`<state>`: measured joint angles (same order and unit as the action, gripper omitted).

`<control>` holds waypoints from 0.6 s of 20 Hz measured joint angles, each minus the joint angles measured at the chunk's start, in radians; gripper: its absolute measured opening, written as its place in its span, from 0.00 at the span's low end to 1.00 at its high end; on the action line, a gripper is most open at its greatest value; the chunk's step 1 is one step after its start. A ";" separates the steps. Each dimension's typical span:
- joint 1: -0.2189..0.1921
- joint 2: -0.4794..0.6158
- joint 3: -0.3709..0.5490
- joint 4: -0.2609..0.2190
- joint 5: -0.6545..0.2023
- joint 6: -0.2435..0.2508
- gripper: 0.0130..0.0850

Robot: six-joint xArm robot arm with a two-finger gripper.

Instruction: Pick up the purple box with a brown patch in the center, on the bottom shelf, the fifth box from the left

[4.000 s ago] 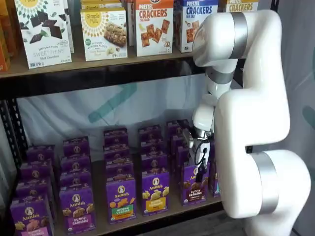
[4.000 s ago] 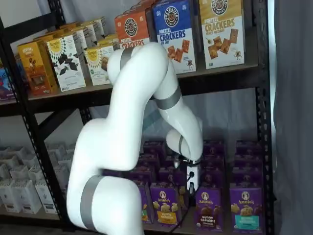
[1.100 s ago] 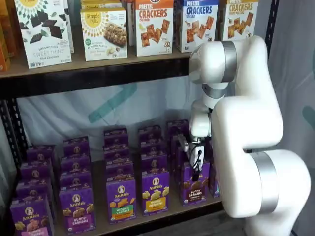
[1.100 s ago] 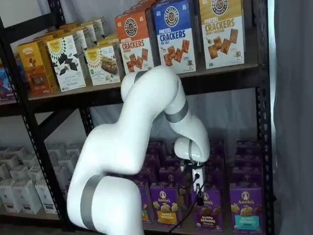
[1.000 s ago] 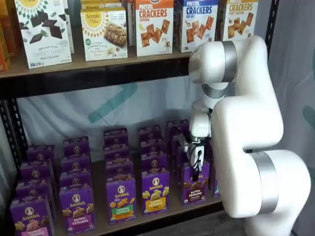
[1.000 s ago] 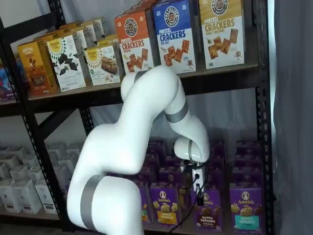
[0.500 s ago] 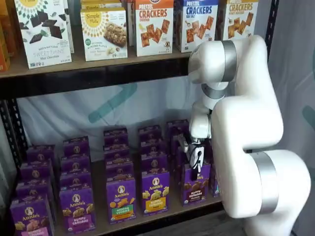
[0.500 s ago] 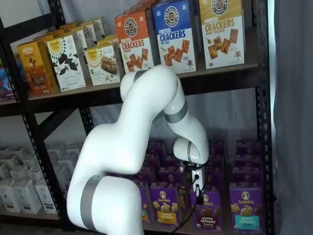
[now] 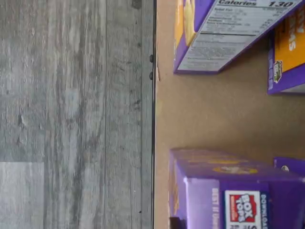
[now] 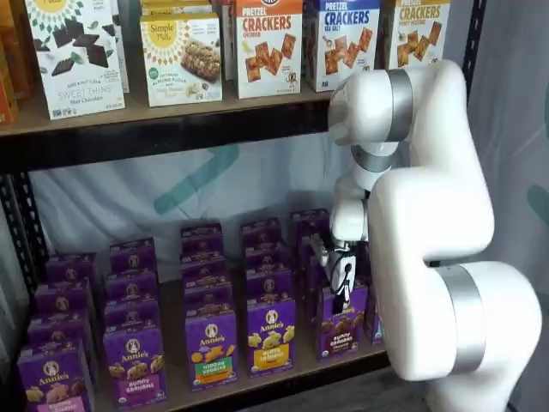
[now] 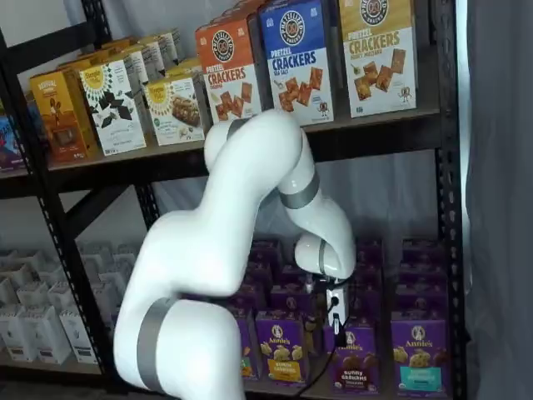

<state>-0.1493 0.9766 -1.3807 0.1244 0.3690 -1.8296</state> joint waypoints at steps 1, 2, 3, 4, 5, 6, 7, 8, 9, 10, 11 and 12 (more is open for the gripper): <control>0.000 -0.001 0.001 0.000 0.001 0.000 0.28; 0.000 -0.002 0.002 0.000 0.001 0.000 0.28; 0.001 -0.003 0.003 0.000 0.001 0.000 0.28; 0.001 -0.004 0.004 0.002 0.002 -0.001 0.22; 0.001 -0.005 0.005 0.003 0.003 -0.002 0.17; 0.001 -0.006 0.006 0.002 0.004 -0.001 0.17; 0.001 -0.007 0.007 -0.004 0.005 0.005 0.17; 0.002 -0.009 0.011 0.000 0.001 0.002 0.17; 0.003 -0.012 0.016 0.009 -0.003 -0.006 0.17; 0.004 -0.017 0.023 0.013 -0.003 -0.009 0.17; 0.005 -0.024 0.033 0.015 -0.005 -0.010 0.17; 0.006 -0.033 0.047 0.014 -0.007 -0.008 0.17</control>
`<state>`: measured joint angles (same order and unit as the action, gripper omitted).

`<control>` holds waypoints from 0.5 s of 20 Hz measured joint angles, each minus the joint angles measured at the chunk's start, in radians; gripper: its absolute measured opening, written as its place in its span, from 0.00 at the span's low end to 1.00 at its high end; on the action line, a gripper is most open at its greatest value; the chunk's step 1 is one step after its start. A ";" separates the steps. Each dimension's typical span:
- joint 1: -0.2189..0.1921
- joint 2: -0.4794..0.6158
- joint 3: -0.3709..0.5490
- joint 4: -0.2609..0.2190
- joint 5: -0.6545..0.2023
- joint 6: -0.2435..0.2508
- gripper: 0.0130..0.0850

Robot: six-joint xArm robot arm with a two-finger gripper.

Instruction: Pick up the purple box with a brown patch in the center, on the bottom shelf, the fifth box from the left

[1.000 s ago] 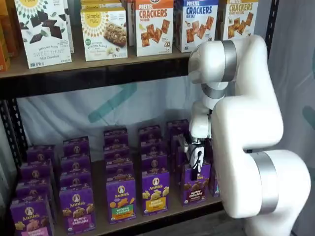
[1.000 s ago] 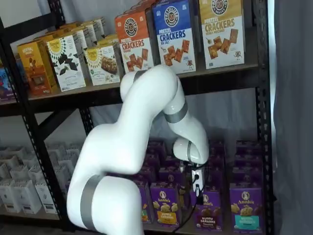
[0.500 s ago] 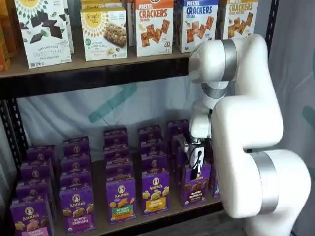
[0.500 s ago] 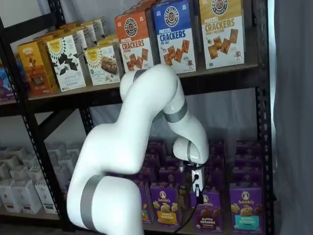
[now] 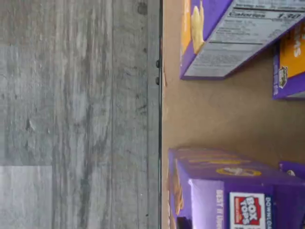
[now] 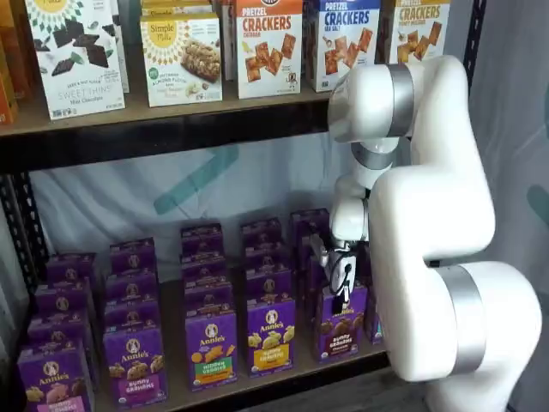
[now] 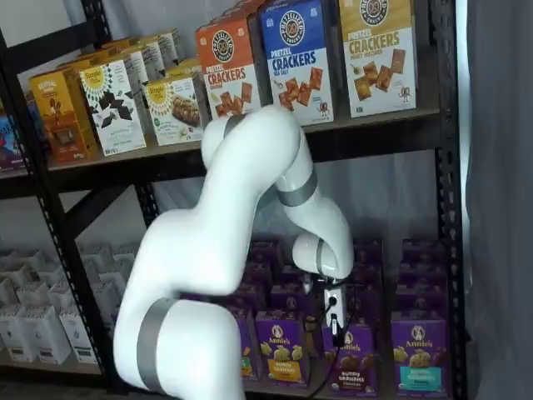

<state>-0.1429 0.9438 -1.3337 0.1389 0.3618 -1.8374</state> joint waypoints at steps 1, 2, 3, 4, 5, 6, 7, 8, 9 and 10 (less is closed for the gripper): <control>0.002 -0.008 0.011 0.000 -0.001 0.002 0.17; 0.004 -0.020 0.029 0.003 0.001 0.001 0.17; 0.008 -0.035 0.048 0.010 0.006 -0.002 0.17; 0.012 -0.052 0.071 0.013 0.005 -0.002 0.17; 0.017 -0.072 0.100 0.018 -0.002 -0.002 0.17; 0.022 -0.096 0.132 0.023 -0.008 -0.002 0.17; 0.027 -0.120 0.163 0.035 -0.014 -0.008 0.17; 0.032 -0.139 0.187 0.050 -0.020 -0.018 0.17; 0.036 -0.163 0.218 0.067 -0.026 -0.031 0.17; 0.040 -0.190 0.250 0.083 -0.029 -0.042 0.17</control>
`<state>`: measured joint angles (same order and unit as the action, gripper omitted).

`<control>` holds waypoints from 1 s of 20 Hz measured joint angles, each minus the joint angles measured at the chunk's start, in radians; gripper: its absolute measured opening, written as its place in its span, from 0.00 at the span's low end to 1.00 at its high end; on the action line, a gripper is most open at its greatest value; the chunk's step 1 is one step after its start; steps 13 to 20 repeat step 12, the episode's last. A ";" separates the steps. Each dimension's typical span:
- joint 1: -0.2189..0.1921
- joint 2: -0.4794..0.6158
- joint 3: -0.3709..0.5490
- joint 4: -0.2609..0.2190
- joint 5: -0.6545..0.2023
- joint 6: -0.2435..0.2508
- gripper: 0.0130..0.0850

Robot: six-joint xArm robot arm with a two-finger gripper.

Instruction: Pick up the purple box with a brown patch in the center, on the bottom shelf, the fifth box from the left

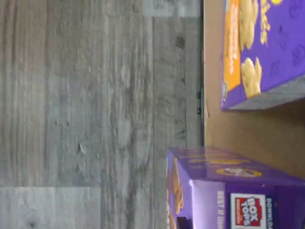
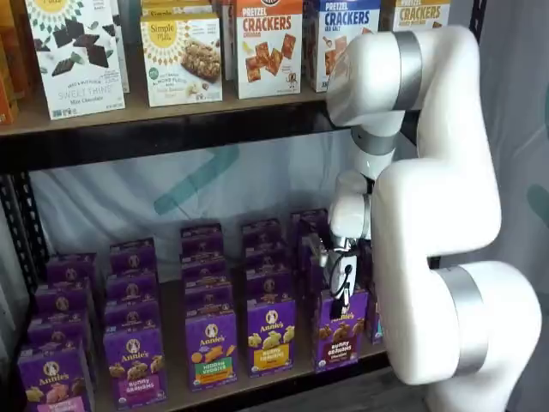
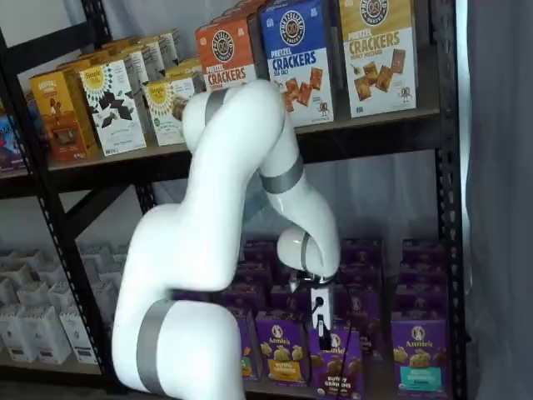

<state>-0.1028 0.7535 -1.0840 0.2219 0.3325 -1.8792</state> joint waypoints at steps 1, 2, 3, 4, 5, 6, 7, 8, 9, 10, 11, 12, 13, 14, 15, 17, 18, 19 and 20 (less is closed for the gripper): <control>0.003 -0.024 0.029 0.010 -0.004 -0.007 0.17; 0.007 -0.050 0.064 0.018 -0.016 -0.011 0.17; 0.009 -0.066 0.085 0.017 -0.024 -0.009 0.17; 0.010 -0.088 0.116 0.010 -0.037 -0.001 0.17; 0.012 -0.107 0.143 0.005 -0.050 0.005 0.17; 0.013 -0.124 0.168 0.001 -0.060 0.009 0.17; 0.013 -0.140 0.191 -0.002 -0.068 0.012 0.17; 0.014 -0.154 0.209 -0.005 -0.073 0.014 0.17; 0.014 -0.162 0.220 -0.005 -0.076 0.015 0.17; 0.014 -0.170 0.231 -0.005 -0.078 0.015 0.17; 0.015 -0.177 0.240 -0.003 -0.080 0.013 0.17; 0.016 -0.183 0.248 0.003 -0.082 0.008 0.17; 0.016 -0.183 0.248 0.003 -0.082 0.008 0.17; 0.016 -0.183 0.248 0.003 -0.082 0.008 0.17; 0.016 -0.183 0.248 0.003 -0.082 0.008 0.17; 0.016 -0.183 0.248 0.003 -0.082 0.008 0.17; 0.016 -0.183 0.248 0.003 -0.082 0.008 0.17; 0.016 -0.183 0.248 0.003 -0.082 0.008 0.17; 0.016 -0.183 0.248 0.003 -0.082 0.008 0.17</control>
